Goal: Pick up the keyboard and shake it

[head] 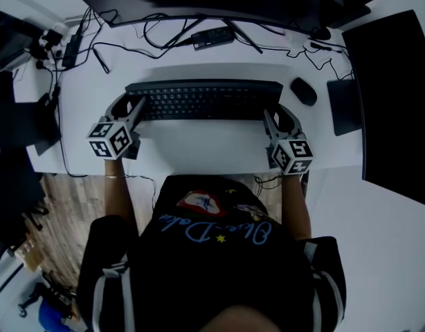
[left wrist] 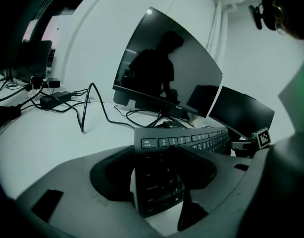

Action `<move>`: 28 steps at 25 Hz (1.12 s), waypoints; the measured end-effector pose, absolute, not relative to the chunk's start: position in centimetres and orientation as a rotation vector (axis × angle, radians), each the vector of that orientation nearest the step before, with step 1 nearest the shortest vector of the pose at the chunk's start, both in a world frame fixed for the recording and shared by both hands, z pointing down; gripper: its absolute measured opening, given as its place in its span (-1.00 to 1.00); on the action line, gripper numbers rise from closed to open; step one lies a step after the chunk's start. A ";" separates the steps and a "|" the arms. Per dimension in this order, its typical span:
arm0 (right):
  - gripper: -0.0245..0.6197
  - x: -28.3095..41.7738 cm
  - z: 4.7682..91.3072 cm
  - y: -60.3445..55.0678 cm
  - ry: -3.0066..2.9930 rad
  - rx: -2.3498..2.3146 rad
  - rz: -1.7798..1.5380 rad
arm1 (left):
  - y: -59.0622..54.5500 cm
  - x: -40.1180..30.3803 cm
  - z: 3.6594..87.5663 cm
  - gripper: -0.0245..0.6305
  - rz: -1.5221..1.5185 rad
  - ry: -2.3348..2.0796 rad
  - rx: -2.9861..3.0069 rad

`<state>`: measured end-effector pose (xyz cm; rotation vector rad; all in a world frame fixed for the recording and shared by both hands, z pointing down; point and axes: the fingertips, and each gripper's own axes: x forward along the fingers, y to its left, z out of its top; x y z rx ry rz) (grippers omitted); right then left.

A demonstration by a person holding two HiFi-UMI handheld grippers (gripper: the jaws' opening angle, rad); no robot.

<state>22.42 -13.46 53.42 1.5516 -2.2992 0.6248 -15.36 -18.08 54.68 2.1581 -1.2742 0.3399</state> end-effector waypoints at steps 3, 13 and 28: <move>-0.49 22.4 54.3 -13.5 -2.281 1.541 0.660 | -18.1 -15.4 55.4 -0.23 0.359 -1.269 2.144; -0.49 22.4 56.9 -13.6 -2.232 1.506 0.794 | -18.7 -15.3 56.3 -0.23 0.406 -1.277 2.128; -0.50 21.9 58.8 -14.5 -2.192 1.446 0.899 | -19.5 -15.6 58.0 -0.23 0.434 -1.285 2.073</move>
